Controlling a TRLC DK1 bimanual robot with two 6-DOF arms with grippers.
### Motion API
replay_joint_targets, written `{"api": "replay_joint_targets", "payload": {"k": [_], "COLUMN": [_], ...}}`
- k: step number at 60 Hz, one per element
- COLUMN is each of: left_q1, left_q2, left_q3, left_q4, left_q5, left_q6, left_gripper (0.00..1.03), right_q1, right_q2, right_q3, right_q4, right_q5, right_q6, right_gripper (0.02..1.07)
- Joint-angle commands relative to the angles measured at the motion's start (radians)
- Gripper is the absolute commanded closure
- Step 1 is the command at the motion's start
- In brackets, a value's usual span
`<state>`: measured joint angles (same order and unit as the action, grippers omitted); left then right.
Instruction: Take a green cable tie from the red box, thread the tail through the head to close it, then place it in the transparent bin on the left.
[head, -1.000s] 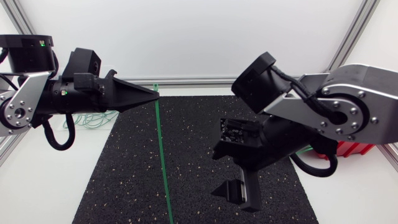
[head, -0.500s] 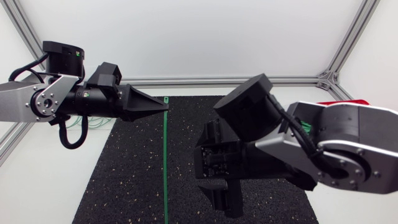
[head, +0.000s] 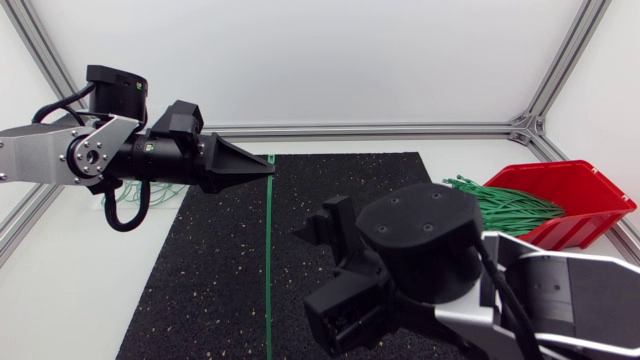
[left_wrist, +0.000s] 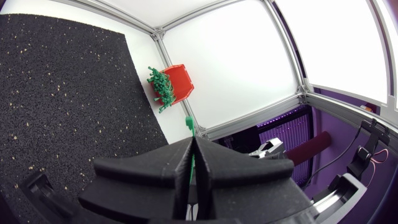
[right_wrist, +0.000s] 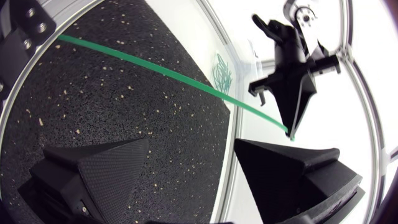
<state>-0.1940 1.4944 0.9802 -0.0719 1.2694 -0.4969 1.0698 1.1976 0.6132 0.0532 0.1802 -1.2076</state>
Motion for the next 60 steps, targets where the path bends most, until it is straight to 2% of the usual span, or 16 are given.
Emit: {"api": "replay_joint_targets", "payload": {"k": [1,12,19,29,36,39,42,52,60], "left_q1": [0.002,0.011,0.016,0.041,0.042,0.042,0.044,0.044,0.044], "left_q2": [0.036,0.078,0.098,0.130,0.144,0.145,0.148,0.155,0.158], "left_q3": [0.041,0.064,0.068,0.086,0.086,0.086,0.087,0.084,0.087], "left_q4": [-0.019,-0.037,-0.034,-0.031,-0.029,-0.029,-0.029,-0.029,-0.029], "left_q5": [0.024,0.059,0.070,0.082,0.084,0.084,0.084,0.084,0.084], "left_q6": [0.006,0.006,0.011,0.012,0.018,0.024,0.026,0.035,0.037], "left_gripper": [1.00,1.00,1.00,1.00,1.00,1.00,1.00,1.00,1.00], "right_q1": [0.033,0.062,0.085,0.101,0.107,0.104,0.104,0.098,0.099], "right_q2": [-0.007,0.022,0.056,0.088,0.042,0.019,0.025,0.066,0.077], "right_q3": [-0.075,-0.107,-0.148,-0.175,-0.248,-0.276,-0.283,-0.314,-0.323], "right_q4": [0.046,0.168,0.362,0.422,0.448,0.471,0.484,0.640,0.657], "right_q5": [0.004,0.022,0.035,0.048,-0.038,-0.113,-0.119,-0.188,-0.248], "right_q6": [-0.133,-0.248,-0.334,-0.399,-0.469,-0.492,-0.515,-0.590,-0.595], "right_gripper": [0.07,0.07,0.07,0.07,0.07,0.07,0.07,0.07,0.07]}}
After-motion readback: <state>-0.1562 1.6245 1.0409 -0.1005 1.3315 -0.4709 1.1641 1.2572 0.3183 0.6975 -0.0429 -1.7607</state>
